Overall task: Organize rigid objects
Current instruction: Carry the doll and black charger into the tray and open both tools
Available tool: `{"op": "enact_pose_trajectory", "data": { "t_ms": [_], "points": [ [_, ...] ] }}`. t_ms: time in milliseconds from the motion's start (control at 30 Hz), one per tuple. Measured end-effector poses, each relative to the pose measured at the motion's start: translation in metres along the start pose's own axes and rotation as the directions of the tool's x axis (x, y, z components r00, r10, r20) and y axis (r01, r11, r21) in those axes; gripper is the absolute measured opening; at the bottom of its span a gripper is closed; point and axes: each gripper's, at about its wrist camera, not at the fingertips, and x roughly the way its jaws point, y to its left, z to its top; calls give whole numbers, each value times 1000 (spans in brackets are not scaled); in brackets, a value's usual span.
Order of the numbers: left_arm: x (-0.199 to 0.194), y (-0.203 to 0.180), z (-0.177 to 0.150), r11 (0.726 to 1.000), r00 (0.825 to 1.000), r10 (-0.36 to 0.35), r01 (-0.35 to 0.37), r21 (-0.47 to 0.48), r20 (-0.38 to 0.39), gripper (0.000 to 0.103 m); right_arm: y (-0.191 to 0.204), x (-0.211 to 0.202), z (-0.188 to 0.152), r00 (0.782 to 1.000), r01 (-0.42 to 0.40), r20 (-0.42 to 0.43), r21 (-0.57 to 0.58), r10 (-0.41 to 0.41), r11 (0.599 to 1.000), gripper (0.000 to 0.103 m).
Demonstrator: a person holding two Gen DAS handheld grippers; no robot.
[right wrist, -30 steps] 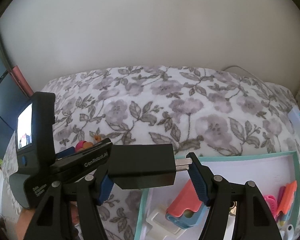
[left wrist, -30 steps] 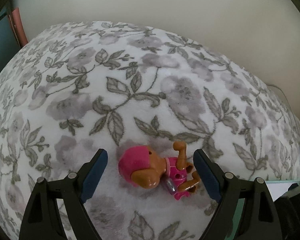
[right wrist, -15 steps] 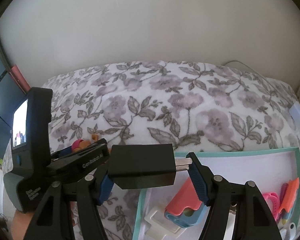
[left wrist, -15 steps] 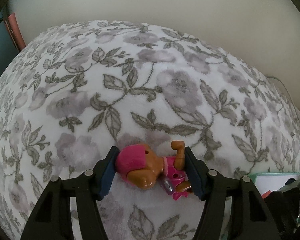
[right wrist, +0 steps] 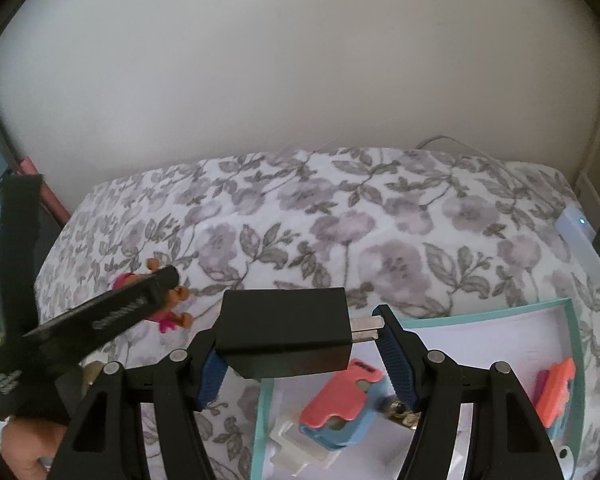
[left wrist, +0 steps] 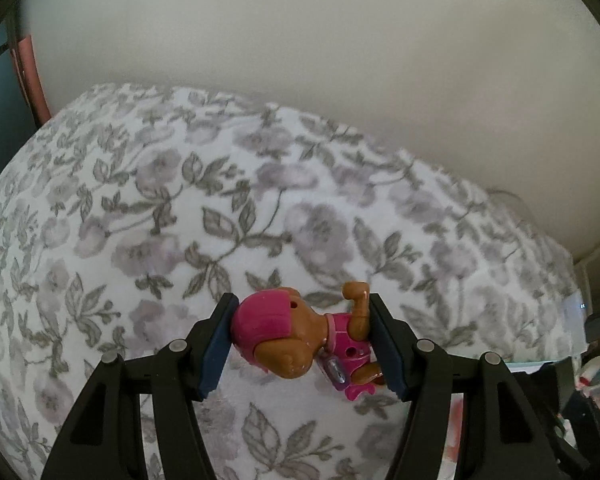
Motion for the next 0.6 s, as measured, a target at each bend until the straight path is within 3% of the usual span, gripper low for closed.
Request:
{"op": "enact_pose_trajectory", "data": {
  "t_ms": [400,600],
  "points": [
    [-44,-39,-1,995,998,-48,44,86,51,66,-27,-23,1,998,66,-4,32,-65,997,70],
    [-58,-62,-15,990,998,-50,46,134,24,66,-43,-33,-6,995,101,-31,65,-99,993,70]
  ]
}}
